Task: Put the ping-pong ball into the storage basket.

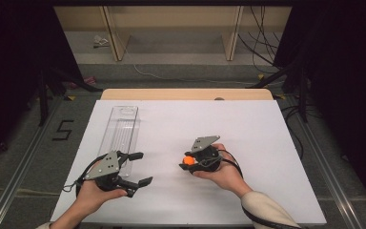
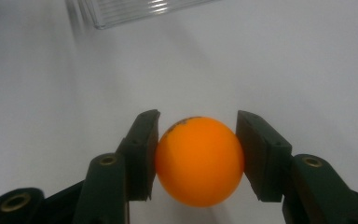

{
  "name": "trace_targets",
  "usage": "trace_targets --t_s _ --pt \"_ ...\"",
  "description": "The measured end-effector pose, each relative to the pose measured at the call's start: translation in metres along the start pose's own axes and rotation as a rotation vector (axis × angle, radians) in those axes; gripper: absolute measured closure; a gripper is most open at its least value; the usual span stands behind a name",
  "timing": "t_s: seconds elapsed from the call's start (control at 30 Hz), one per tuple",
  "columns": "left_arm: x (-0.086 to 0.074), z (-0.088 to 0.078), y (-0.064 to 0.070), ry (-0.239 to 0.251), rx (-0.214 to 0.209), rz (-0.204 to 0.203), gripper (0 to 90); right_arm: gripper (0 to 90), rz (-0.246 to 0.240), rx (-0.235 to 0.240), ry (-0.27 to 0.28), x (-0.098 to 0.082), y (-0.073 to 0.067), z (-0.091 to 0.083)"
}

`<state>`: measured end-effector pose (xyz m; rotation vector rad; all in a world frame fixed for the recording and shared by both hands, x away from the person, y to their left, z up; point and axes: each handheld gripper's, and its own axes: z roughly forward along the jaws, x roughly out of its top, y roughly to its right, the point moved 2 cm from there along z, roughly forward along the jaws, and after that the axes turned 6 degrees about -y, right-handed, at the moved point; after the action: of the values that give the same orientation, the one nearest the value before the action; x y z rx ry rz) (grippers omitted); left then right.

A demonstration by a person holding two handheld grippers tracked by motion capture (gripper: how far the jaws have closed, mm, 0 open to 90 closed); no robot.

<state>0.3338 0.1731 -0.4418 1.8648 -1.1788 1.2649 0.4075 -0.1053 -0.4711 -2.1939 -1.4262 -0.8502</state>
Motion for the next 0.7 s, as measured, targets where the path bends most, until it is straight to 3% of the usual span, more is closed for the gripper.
trace_targets --t_s 0.7 --pt "0.000 0.000 0.000 0.000 -0.001 0.002 15.8 51.2 0.009 -0.024 0.044 0.017 0.002 -0.006"
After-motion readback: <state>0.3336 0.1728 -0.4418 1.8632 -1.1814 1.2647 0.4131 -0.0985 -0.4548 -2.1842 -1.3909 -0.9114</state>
